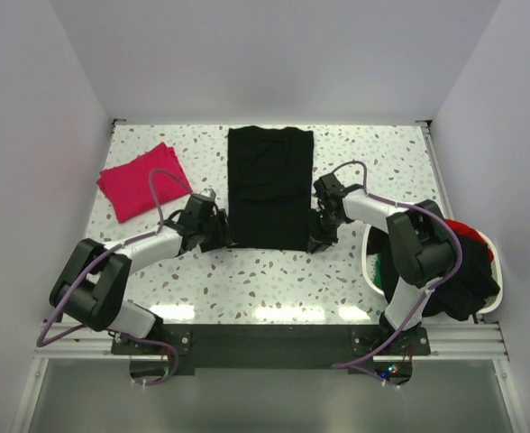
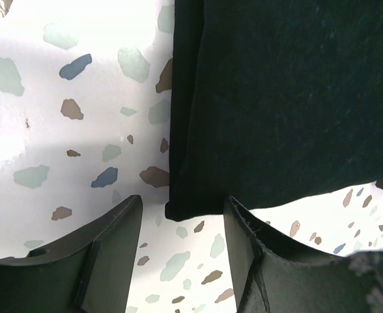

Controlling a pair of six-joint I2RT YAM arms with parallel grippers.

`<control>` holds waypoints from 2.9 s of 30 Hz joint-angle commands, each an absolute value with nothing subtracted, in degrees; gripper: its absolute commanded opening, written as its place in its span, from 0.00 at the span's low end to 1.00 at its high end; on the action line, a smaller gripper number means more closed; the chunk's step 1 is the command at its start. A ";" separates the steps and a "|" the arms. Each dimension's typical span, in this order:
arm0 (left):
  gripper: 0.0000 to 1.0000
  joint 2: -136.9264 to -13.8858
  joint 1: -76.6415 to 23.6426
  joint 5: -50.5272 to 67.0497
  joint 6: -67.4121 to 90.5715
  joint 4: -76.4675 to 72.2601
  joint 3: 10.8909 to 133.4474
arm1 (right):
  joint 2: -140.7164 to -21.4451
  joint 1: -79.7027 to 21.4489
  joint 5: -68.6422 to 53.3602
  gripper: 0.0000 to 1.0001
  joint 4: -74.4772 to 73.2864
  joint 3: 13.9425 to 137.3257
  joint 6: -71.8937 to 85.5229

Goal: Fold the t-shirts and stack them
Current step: Fold the tshirt

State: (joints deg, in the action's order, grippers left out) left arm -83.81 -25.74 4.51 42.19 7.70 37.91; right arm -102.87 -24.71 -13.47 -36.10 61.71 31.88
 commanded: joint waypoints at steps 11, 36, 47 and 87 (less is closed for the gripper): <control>0.45 -86.84 -26.46 4.13 43.33 6.59 37.97 | -104.06 -24.96 -13.45 0.17 -35.68 63.54 31.29; 0.00 -85.43 -27.60 4.48 43.07 10.36 40.86 | -100.46 -24.87 -10.55 0.00 -41.83 66.18 29.27; 0.00 -80.43 -27.77 5.54 38.76 21.44 51.23 | -89.83 -24.87 -8.26 0.00 -51.06 67.76 29.01; 0.00 -75.76 -39.29 5.46 41.84 37.09 68.55 | -74.87 -29.71 5.53 0.00 -70.05 80.49 37.00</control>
